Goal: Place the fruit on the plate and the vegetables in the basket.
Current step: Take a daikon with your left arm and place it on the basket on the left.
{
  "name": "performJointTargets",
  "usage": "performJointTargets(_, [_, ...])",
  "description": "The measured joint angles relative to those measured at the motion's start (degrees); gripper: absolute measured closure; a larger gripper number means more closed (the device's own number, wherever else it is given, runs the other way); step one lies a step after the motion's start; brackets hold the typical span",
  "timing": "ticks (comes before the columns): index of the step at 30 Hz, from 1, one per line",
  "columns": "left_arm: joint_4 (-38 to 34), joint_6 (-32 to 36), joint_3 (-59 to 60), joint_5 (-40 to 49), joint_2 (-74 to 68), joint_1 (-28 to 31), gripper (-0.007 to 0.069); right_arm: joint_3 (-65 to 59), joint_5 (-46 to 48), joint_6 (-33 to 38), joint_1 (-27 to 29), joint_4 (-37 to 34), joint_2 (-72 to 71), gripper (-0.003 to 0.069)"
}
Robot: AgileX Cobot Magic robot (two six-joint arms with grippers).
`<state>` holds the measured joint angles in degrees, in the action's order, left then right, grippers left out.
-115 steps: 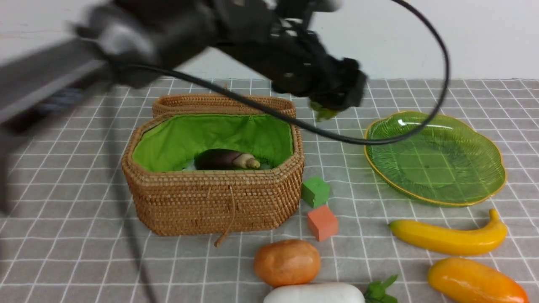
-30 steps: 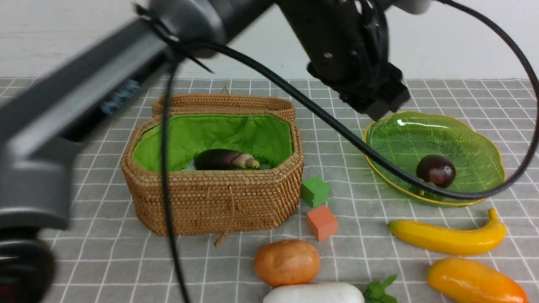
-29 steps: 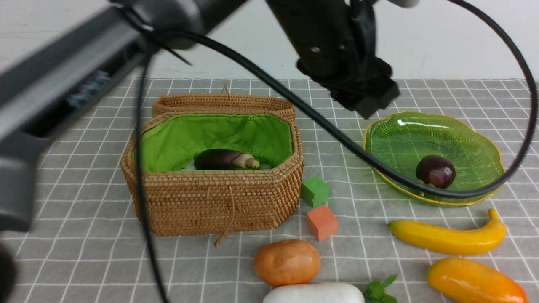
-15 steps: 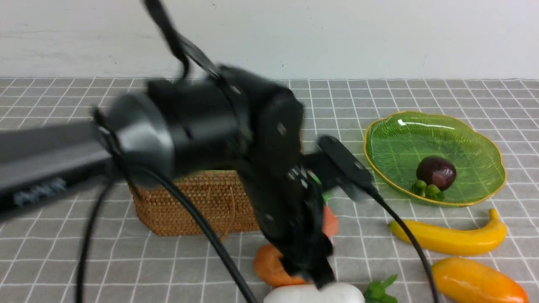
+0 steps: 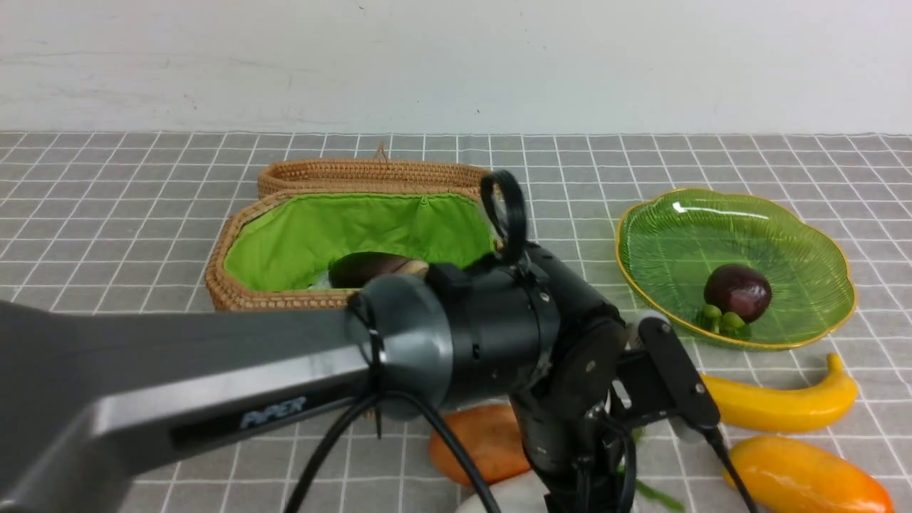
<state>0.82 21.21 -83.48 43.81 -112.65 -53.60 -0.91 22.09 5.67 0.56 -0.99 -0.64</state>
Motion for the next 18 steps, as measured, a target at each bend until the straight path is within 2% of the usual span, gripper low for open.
performJointTargets(10, [-2.54,0.0,-0.36,-1.78,-0.81,0.0,0.0211,0.0,0.0,0.0,0.0,0.0,0.0,0.0417])
performJointTargets(13, [-2.65,0.0,-0.47,-0.7,-0.81,0.0,0.0244,0.0,0.0,0.0,0.0,0.0,0.0,0.0417])
performJointTargets(14, [-2.65,0.0,-0.59,0.04,-0.76,0.0,0.0276,0.0,0.0,0.0,0.0,0.0,0.0,0.0417])
performJointTargets(18, [-2.65,0.0,-0.66,0.82,-0.64,0.0,0.0302,0.0,0.0,0.0,0.0,0.0,0.0,0.0417])
